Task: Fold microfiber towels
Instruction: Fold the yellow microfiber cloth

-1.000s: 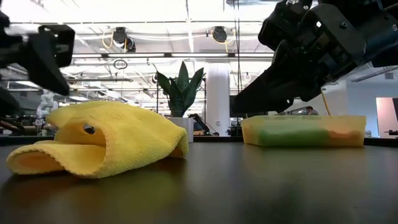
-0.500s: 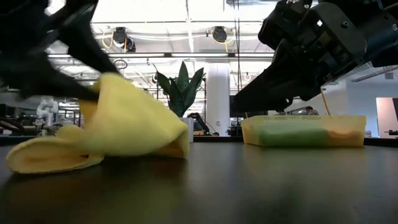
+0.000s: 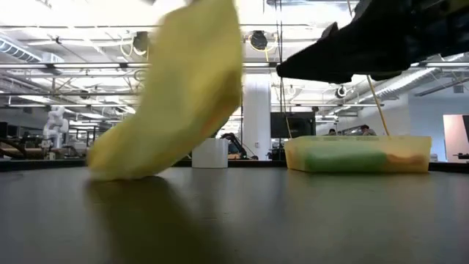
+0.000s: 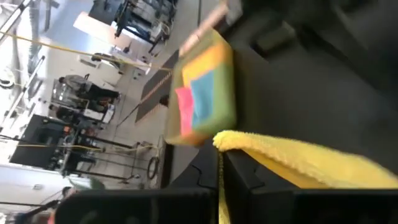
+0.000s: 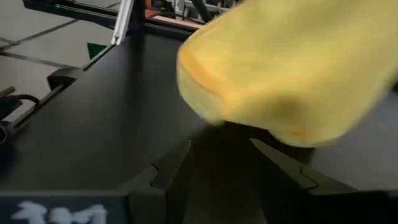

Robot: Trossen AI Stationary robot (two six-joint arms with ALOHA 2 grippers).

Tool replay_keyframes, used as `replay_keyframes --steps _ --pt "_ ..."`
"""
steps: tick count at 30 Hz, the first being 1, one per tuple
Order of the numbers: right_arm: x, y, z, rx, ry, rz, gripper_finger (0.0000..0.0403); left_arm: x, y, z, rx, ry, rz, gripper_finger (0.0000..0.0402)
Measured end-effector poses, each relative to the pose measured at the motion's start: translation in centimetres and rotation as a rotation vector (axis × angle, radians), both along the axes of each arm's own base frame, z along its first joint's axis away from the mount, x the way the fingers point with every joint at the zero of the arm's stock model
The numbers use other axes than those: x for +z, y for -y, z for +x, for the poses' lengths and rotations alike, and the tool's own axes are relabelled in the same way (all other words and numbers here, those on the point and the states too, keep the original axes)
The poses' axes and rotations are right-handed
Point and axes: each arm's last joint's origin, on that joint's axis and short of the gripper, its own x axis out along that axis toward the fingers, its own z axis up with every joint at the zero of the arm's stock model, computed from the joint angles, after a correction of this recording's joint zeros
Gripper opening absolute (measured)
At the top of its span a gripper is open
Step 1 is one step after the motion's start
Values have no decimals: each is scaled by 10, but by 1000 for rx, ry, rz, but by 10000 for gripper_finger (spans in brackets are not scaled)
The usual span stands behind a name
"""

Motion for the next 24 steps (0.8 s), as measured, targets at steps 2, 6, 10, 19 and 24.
replay_keyframes --steps 2,6,10,19,24 --pt "1 -5 -2 20 6 -13 153 28 -2 11 -8 47 -7 6" --pt "3 -17 -9 71 20 -33 153 83 5 17 -26 123 -19 9" --pt "3 -33 -21 83 30 -55 153 127 7 5 -1 168 -135 5" --pt "3 -58 -51 -80 80 -108 153 71 -52 6 250 -140 -545 9" --pt "-1 -41 -35 -127 33 60 156 3 -62 -3 365 -236 -539 7"
